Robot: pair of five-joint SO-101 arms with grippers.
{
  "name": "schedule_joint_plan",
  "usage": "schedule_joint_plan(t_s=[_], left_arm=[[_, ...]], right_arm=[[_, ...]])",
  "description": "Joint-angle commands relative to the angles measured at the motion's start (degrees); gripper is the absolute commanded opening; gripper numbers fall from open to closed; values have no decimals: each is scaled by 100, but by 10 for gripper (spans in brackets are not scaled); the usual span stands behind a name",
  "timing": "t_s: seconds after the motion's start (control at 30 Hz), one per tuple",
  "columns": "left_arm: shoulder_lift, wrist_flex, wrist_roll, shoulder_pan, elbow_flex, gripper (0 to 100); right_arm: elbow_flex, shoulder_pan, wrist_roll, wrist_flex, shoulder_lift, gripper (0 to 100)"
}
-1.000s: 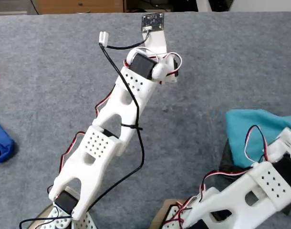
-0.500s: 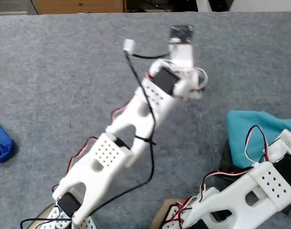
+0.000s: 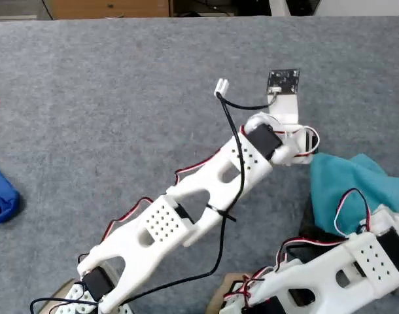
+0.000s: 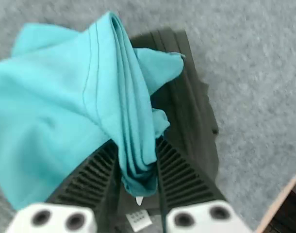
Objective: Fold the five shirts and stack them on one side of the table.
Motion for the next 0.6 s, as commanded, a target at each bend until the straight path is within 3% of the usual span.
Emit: schedule_joint_plan(t_s=[0.0,0.37,0.57], left_arm=[[-48,-141,79,105,-9,201],[690,-607,97,360,-70,221],[558,-791,571,404,-70,226]], right_arm=[[57,233,211,-18,-180,5],[136,251,237,-18,-180,5],[136,251,237,-18,-180,5]])
